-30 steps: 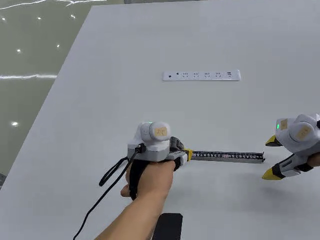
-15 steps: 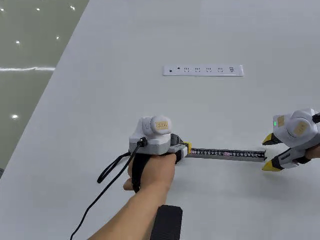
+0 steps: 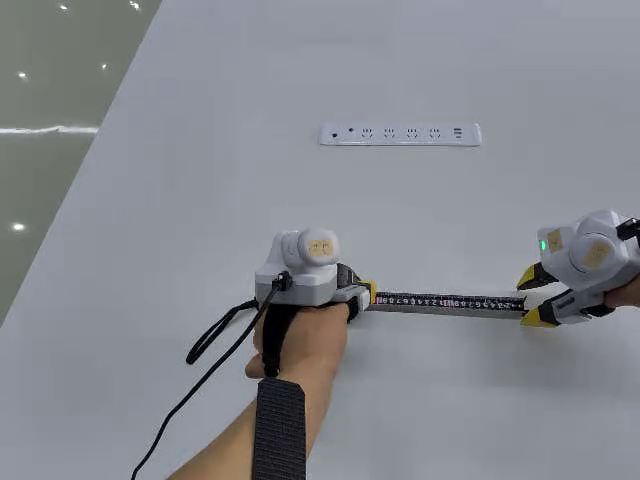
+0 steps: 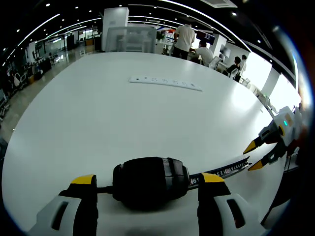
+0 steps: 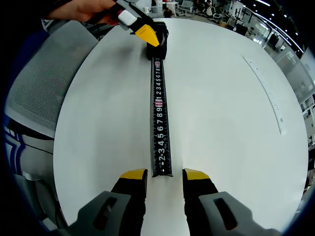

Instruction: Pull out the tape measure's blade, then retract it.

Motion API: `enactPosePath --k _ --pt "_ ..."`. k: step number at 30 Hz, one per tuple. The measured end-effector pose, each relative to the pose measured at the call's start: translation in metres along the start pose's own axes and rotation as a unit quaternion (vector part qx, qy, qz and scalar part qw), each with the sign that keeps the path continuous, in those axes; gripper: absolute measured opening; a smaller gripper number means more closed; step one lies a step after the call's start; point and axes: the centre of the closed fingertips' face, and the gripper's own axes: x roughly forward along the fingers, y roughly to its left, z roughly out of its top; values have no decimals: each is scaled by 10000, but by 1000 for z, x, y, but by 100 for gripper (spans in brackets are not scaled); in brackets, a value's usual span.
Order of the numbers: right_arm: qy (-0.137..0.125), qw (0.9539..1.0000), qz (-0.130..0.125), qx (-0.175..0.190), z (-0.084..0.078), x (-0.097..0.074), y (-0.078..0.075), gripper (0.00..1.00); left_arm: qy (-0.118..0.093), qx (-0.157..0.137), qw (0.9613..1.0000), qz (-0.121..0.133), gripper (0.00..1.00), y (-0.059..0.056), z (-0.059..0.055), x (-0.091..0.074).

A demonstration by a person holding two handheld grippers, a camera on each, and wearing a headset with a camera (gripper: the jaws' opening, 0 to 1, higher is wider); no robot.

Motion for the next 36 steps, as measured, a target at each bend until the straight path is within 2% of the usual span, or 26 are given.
enactPosePath --k 18,24,36 --pt "19 9998 74 -162 -1 5 0 17 18 -18 10000 38 75 5 1 2" --pt "-9 9997 118 -195 0 5 2 13 10 -34 10000 3 73 3 1 3" --pt "-16 9997 129 -215 0 6 2 13 -67 -16 9999 -75 67 0 1 3"
